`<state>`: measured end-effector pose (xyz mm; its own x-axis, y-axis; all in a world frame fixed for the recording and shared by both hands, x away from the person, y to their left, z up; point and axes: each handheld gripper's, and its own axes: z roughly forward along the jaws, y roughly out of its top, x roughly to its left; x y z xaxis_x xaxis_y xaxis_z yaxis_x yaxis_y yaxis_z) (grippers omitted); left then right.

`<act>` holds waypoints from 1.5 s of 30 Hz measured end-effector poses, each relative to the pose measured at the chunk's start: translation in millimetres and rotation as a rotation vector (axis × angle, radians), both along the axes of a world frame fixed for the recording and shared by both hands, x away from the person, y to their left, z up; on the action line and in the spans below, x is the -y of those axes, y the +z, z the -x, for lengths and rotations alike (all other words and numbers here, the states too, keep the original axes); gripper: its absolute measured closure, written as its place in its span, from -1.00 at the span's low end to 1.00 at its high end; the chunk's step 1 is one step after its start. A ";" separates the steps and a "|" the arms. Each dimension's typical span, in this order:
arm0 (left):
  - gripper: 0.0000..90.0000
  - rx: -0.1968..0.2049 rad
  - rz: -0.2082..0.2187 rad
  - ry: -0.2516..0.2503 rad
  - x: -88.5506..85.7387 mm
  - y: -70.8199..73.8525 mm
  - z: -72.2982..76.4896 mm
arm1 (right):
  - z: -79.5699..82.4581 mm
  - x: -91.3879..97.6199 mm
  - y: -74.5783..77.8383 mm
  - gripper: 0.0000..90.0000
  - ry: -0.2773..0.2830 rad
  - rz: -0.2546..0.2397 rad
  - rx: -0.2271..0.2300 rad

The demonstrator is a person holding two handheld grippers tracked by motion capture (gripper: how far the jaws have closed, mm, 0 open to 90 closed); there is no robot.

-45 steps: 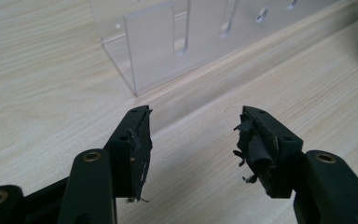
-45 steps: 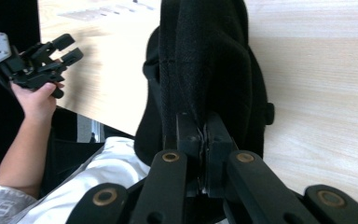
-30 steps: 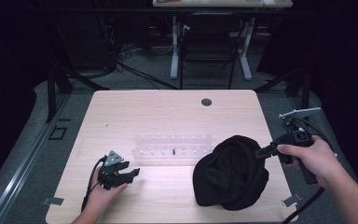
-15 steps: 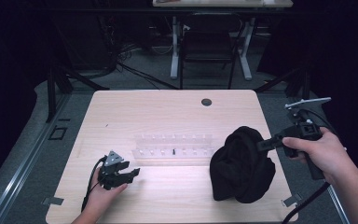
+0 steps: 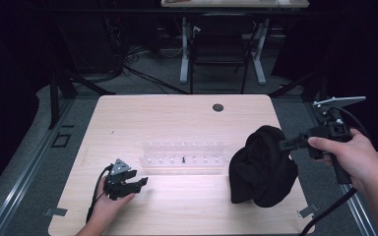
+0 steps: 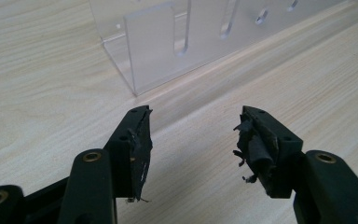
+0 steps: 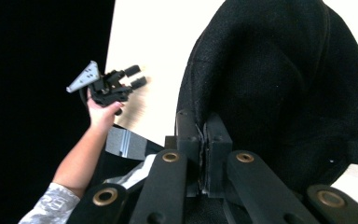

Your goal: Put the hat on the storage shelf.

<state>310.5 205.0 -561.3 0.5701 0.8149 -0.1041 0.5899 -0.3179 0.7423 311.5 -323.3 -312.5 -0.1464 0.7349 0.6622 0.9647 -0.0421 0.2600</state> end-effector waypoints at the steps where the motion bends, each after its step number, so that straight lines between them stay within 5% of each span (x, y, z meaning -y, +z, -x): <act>1: -0.03 0.000 -0.002 -0.003 -0.1 0.0 0.0 | -0.7 -0.5 3.8 0.96 0.000 -0.011 0.009; 21: -0.03 0.002 0.001 -0.004 1.1 -0.2 0.2 | -22.5 -18.9 29.6 0.96 -0.005 -0.053 0.096; 45: -0.03 -0.011 0.006 -0.019 0.1 0.6 -0.4 | -62.8 -60.5 31.6 0.96 0.018 -0.103 0.135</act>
<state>310.9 204.8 -560.7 0.5842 0.8034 -0.1150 0.5920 -0.3249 0.7376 374.2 -262.8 -280.9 -0.2518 0.6603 0.7075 0.9221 -0.0582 0.3826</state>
